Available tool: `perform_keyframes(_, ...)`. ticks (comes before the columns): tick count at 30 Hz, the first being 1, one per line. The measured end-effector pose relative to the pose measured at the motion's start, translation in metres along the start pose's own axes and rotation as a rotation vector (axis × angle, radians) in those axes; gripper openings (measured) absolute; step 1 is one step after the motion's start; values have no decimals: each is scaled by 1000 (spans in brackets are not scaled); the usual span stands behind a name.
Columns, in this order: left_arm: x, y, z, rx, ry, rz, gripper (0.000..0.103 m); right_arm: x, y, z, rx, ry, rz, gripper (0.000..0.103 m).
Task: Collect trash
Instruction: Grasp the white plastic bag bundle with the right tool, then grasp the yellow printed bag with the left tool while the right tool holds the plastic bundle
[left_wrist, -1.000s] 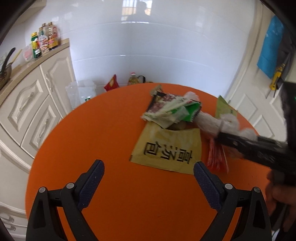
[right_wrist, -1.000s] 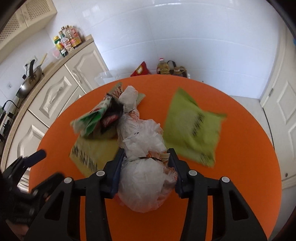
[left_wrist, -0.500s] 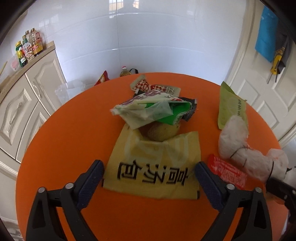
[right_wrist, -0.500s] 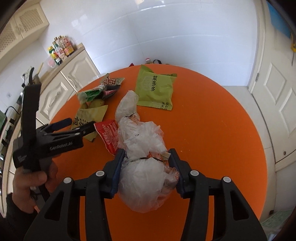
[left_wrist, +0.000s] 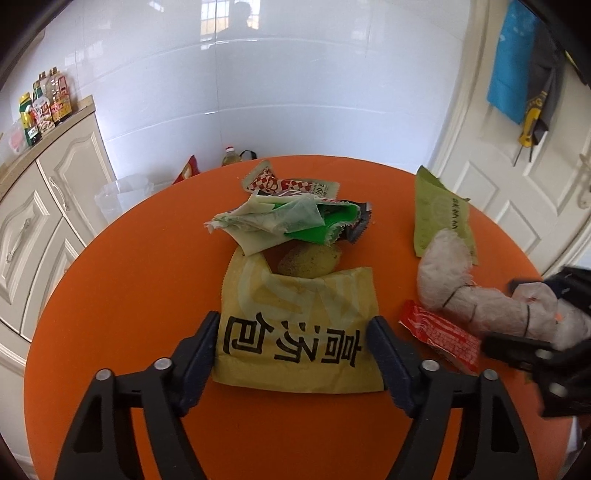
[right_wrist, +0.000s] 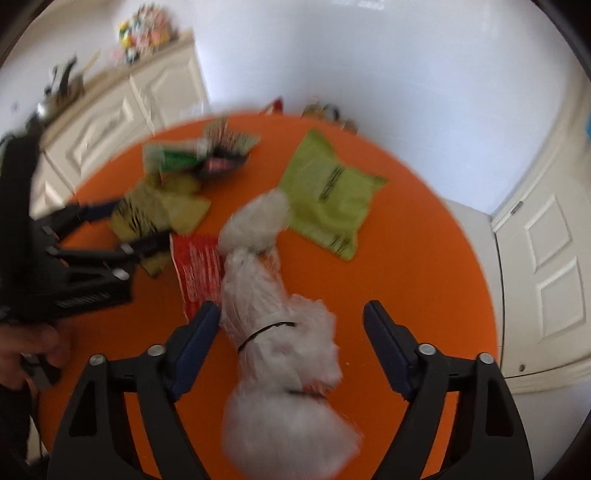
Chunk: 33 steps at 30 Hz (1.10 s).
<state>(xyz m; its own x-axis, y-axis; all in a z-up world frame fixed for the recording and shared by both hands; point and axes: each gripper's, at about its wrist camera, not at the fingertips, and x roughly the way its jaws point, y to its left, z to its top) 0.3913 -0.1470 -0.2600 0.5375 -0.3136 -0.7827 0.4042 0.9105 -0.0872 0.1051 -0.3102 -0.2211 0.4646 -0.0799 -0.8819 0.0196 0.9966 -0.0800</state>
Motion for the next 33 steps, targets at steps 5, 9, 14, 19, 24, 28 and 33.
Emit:
perform_keyframes(5, -6, 12, -9, -36, -4, -45, 47, -3, 6, -12, 9, -13, 20, 39)
perform_keyframes(9, -12, 32, -16, -86, 7, -123, 23, -13, 0, -30, 82, -34, 63, 37)
perform_keyframes(14, -14, 45, -18, -93, -4, -169, 20, -24, -4, -49, 135, -48, 99, 37)
perform_keyframes(19, -5, 40, -17, -55, -13, -140, 52, -26, -2, -53, 146, -56, 97, 37)
perform_keyframes(24, 7, 26, -10, -26, -13, -109, 56, -27, -2, -52, 152, -59, 95, 37)
perform_keyframes(28, 8, 21, -10, -32, -10, -130, 39, -24, -6, -44, 146, -57, 78, 37)
perform_keyframes(33, 10, 26, -12, -55, -15, -219, 22, -18, 4, -37, 124, -52, 66, 37)
